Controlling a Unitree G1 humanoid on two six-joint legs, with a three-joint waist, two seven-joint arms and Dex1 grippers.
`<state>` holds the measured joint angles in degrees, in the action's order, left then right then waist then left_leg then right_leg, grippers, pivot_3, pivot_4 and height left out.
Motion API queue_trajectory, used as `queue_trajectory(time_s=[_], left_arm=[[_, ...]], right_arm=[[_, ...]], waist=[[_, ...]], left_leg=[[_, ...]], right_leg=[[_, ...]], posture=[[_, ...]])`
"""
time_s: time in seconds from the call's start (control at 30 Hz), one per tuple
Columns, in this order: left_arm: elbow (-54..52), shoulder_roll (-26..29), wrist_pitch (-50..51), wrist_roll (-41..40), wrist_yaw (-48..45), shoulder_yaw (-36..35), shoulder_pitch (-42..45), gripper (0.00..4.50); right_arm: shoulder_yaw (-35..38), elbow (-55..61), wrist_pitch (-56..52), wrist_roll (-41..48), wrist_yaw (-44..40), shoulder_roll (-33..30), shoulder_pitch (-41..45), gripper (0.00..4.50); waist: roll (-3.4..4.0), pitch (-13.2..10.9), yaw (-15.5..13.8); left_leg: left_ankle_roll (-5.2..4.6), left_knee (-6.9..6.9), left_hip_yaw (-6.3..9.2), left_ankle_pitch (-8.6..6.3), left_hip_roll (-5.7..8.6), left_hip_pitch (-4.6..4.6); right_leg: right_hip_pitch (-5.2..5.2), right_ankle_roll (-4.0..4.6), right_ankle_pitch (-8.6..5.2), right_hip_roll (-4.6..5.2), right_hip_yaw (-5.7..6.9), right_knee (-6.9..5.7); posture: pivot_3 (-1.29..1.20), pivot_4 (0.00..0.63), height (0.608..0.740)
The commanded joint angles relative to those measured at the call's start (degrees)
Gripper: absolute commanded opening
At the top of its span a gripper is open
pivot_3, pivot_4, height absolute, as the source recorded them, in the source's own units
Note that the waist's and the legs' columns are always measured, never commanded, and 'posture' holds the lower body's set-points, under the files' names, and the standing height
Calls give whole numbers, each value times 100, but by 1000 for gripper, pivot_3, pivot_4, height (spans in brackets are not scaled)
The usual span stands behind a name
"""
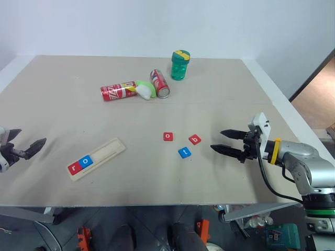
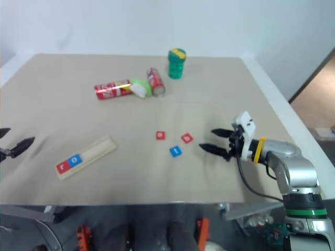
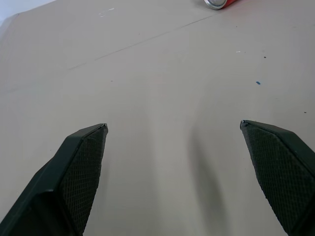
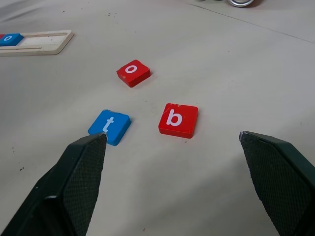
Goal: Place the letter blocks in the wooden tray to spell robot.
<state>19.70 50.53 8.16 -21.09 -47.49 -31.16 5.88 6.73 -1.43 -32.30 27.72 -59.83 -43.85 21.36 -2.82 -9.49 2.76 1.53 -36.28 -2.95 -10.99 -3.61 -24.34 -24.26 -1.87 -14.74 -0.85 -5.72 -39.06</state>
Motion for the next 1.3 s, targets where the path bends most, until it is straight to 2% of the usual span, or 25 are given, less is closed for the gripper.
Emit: queue_trajectory(time_s=[0.03, 0.43, 0.67, 0.8, 1.03, 1.3], left_arm=[[-165, -18, -67, -14, 75, 31, 94, 4500], [-710, -54, 253, -204, -161, 203, 193, 4500], [-2316, -80, 1555, -886, -561, 725, 10, 4500], [-2896, 21, 1965, -771, -710, 1320, -202, 4500], [-2684, 110, 1809, -232, -906, 2139, 36, 4500], [-2110, 24, 1456, 202, -1034, 2480, 444, 4500]], right_arm=[[54, 116, 196, -63, 48, 8, -25, 4441], [-26, 9, 544, -217, 10, 92, 24, 4441], [-261, -88, 698, -310, -95, 221, 314, 4441], [-463, -122, 829, -428, -123, 348, 491, 4441], [-696, 88, 862, -99, -590, 733, 760, 4441], [-997, 89, 972, -217, -766, 940, 1132, 4441]], waist=[[0, 0, -1], [0, 0, 1], [1, -1, 0], [3, -2, 10], [7, -5, 1], [8, -5, -2]], left_leg=[[0, 0, 0, 0, 0, 0], [0, -2, 0, 0, 1, 1], [0, -5, -1, 0, 5, 0], [0, -4, 0, 0, 4, 2], [-1, -5, 6, 1, -1, 2], [-1, -7, 4, 1, 0, 1]], right_leg=[[0, 0, 0, 0, 0, 0], [1, -1, 2, -3, -2, -2], [5, -6, 2, 2, -4, -2], [4, -6, 2, -1, -5, -2], [3, 0, 5, -12, -4, -4], [2, 0, 4, -11, -3, -4]], posture=[[0, 150, 740], [0, 150, 740], [0, 150, 740], [0, 150, 740], [0, 150, 740], [0, 150, 740]])
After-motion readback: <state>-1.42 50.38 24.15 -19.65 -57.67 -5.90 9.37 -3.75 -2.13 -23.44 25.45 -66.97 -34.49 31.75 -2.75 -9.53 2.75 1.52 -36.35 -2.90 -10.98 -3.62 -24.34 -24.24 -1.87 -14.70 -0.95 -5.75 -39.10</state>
